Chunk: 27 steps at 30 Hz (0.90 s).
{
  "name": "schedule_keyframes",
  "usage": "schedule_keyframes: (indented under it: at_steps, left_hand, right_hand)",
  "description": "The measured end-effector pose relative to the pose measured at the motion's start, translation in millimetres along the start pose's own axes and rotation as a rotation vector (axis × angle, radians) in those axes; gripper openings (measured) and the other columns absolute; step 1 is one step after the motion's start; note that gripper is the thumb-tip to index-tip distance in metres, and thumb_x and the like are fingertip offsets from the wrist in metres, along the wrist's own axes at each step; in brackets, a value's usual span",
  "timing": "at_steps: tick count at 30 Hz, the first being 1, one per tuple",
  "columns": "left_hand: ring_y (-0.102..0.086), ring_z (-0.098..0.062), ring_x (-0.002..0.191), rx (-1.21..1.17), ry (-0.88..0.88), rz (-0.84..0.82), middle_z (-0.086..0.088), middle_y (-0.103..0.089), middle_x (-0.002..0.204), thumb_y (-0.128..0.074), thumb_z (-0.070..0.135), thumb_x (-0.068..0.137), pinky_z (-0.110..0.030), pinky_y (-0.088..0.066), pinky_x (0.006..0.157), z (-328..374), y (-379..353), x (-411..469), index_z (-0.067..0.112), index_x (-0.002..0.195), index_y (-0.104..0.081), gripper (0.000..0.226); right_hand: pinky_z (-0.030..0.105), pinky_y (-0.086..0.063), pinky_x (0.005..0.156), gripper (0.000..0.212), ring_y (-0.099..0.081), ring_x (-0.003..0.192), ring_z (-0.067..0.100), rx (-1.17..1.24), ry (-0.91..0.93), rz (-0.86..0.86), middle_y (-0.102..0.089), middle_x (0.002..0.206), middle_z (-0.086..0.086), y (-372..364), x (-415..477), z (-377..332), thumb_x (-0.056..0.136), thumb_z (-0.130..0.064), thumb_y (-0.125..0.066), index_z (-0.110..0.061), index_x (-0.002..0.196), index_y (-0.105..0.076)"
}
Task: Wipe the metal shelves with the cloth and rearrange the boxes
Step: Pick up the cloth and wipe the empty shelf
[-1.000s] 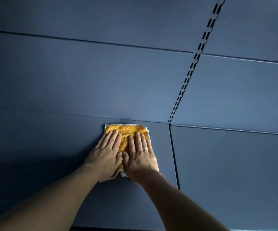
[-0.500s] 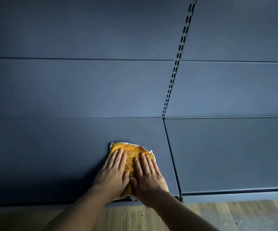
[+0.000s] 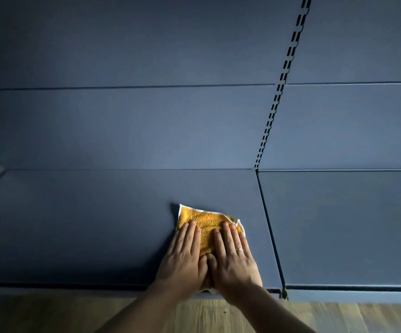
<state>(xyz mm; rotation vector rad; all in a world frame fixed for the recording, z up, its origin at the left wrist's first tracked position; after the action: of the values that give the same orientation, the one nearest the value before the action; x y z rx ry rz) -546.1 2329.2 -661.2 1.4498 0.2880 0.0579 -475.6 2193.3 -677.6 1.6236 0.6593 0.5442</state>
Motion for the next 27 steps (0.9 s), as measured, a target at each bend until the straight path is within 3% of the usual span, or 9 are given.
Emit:
schedule_keyframes:
  at_steps: [4, 9, 15, 19, 23, 25, 27]
  left_hand:
    - [-0.043, -0.033, 0.142, 0.025, -0.056, 0.080, -0.020, -0.043, 0.154, -0.037, 0.042, 0.092, -0.043, -0.024, 0.112, -4.0, -3.3, 0.4, -0.002, 0.145, -0.049, 0.070]
    - [-0.044, -0.034, 0.142, 0.004, -0.050, 0.041, -0.021, -0.043, 0.154, -0.039, 0.043, 0.090, -0.044, -0.024, 0.111, -39.6, -1.9, -19.6, -0.003, 0.144, -0.049, 0.072]
    - [-0.044, -0.032, 0.142, 0.023, -0.056, 0.047, -0.019, -0.043, 0.154, -0.041, 0.044, 0.089, -0.042, -0.019, 0.114, -93.3, -3.7, -40.6, -0.002, 0.143, -0.051, 0.072]
    - [-0.045, -0.033, 0.141, -0.020, -0.065, 0.025, -0.020, -0.044, 0.154, -0.041, 0.044, 0.088, -0.042, -0.019, 0.114, -98.3, -1.7, -34.8, -0.002, 0.143, -0.051, 0.072]
    - [-0.044, -0.034, 0.142, -0.040, -0.061, 0.049, -0.020, -0.042, 0.154, -0.039, 0.046, 0.091, -0.041, -0.013, 0.118, -100.9, -0.7, -13.6, -0.003, 0.145, -0.048, 0.073]
    - [-0.033, -0.033, 0.148, -0.023, -0.050, 0.061, -0.020, -0.030, 0.161, -0.029, 0.048, 0.095, -0.041, -0.012, 0.125, -104.7, 3.2, 3.6, -0.002, 0.152, -0.036, 0.076]
    - [0.000, -0.030, 0.156, 0.033, -0.072, 0.049, -0.016, 0.006, 0.167, -0.007, 0.052, 0.093, -0.039, 0.006, 0.125, -108.0, 9.9, 19.5, 0.002, 0.160, -0.004, 0.083]
  right_hand:
    - [0.049, -0.021, 0.115, 0.064, -0.037, 0.146, 0.037, -0.095, -0.020, 0.081, -0.044, 0.153, 0.022, -6.7, -0.9, -7.7, 0.101, -0.043, -0.033, 0.000, 0.145, -0.050]
    - [0.050, -0.019, 0.115, 0.064, -0.030, 0.149, 0.036, -0.088, -0.044, 0.039, -0.039, 0.157, 0.020, -9.9, -6.0, -49.3, 0.107, -0.045, -0.023, -0.002, 0.148, -0.045]
    - [0.050, -0.021, 0.115, 0.063, -0.033, 0.147, 0.037, -0.071, -0.036, 0.021, -0.041, 0.155, 0.021, -11.2, 0.5, -105.2, 0.102, -0.043, -0.034, 0.000, 0.144, -0.051]
    - [0.051, -0.017, 0.117, 0.064, -0.027, 0.150, 0.037, -0.101, -0.027, -0.040, -0.038, 0.158, 0.021, -15.8, 8.8, -103.1, 0.104, -0.044, -0.030, -0.001, 0.149, -0.045]
    - [0.049, -0.020, 0.115, 0.066, -0.035, 0.147, 0.037, -0.081, -0.039, -0.045, -0.042, 0.155, 0.022, -15.4, 33.2, -92.8, 0.101, -0.047, -0.033, -0.002, 0.147, -0.049]
    - [0.048, -0.021, 0.114, 0.066, -0.037, 0.146, 0.037, -0.065, -0.032, -0.011, -0.043, 0.154, 0.023, -15.0, 50.6, -89.0, 0.101, -0.047, -0.032, -0.001, 0.146, -0.050]
    - [0.047, -0.020, 0.115, 0.068, -0.036, 0.146, 0.036, -0.062, -0.049, 0.015, -0.043, 0.154, 0.023, -15.1, 68.0, -84.9, 0.101, -0.047, -0.031, -0.001, 0.146, -0.049]
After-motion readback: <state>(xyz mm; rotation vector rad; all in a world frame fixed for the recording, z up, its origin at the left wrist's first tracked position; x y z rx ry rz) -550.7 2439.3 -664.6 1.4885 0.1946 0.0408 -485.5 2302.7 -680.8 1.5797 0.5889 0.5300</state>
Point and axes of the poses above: each hand's wrist, its own x-axis towards the middle knuckle, its own y-axis out of the back of the hand, z = x × y, the point moved 2 cm from there along x, towards the middle knuckle
